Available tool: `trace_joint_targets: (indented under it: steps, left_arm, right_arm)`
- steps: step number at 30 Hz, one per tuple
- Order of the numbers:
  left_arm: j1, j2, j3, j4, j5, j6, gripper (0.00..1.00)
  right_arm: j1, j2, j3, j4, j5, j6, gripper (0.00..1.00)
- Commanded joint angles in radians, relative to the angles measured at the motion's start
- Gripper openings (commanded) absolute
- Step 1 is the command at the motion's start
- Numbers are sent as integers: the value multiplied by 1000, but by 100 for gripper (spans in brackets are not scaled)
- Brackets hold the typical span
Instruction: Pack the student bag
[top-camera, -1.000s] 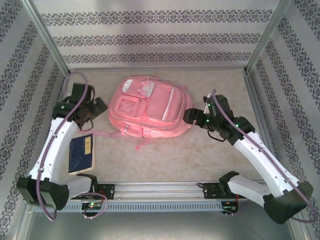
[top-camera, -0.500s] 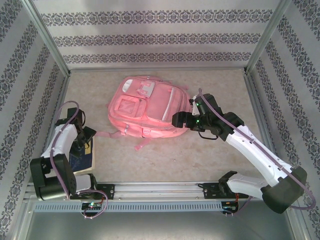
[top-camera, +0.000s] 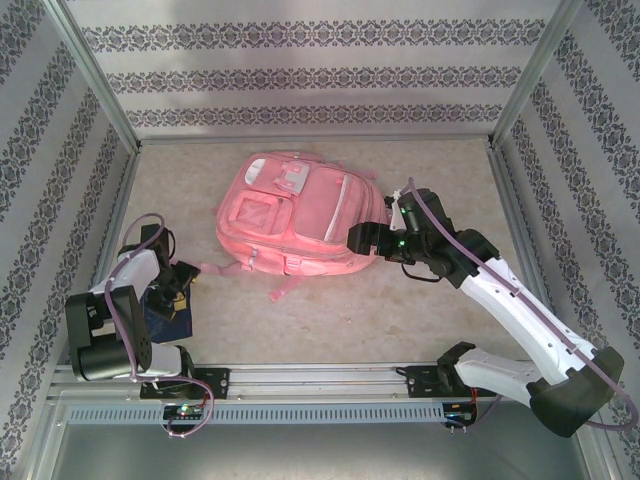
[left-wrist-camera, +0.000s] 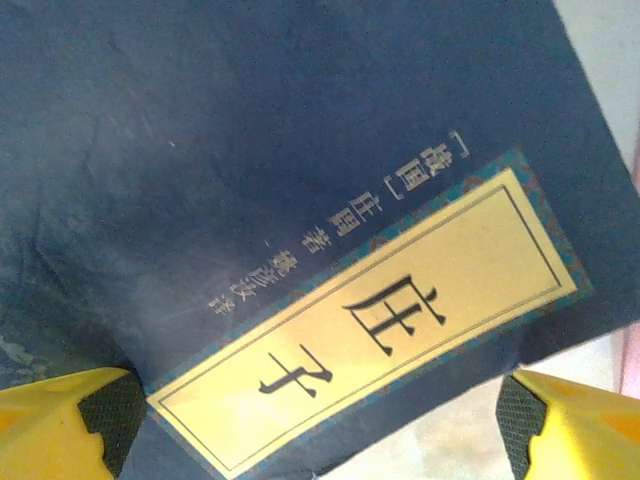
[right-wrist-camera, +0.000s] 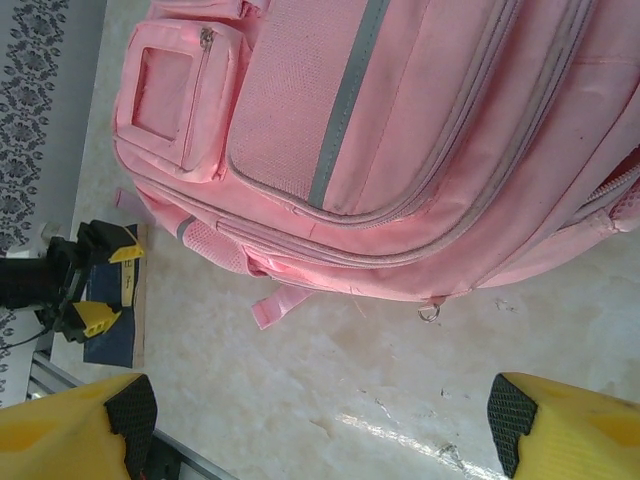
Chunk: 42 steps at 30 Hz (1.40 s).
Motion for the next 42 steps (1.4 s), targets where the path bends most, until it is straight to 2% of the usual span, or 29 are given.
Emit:
trace_joint_targets:
  steps: [1,7,13,16,19,22,25,28,32,34,37,42]
  left_arm:
    - [-114,28,-94,187,258,-75,93]
    - [-306,-41,-138,226,282,-215,93]
    - [-471,-47,-170,404,360,-379,94]
    - [-516,-62,-98,381,387,-337,94]
    - [-516,-120,3,201,351,-203,95]
    - [-509,-165,131,-49,202,-39,95]
    - [-490,-177,179,-189,76,4,94]
    - [-452,-178,151,-230,26,-3,93]
    - [-367,-216,67,-214,-10,-29,91]
    - [-297,-245,14,-182,6,-45,90]
    - [-229,-262,-60,-94,70,-71,86]
    - [-219,-233,-158,108,227,-121,75]
  right_arm:
    - [12,7,-3,15,-18,8,87]
    - [11,29,-6,39,-29,20,87]
    - [15,49,-27,65,-52,28,87]
    - [17,58,-36,73,-63,29,87]
    - [20,69,-40,77,-83,25,87]
    - [29,75,-50,83,-91,19,87]
    - [48,87,-63,110,-116,15,84]
    - [104,149,-34,137,-186,-31,78]
    - [215,341,116,58,-237,-149,71]
    - [262,453,191,43,-265,-183,67]
    - [311,612,298,44,-296,-206,63]
    - [360,840,481,0,-293,-222,59]
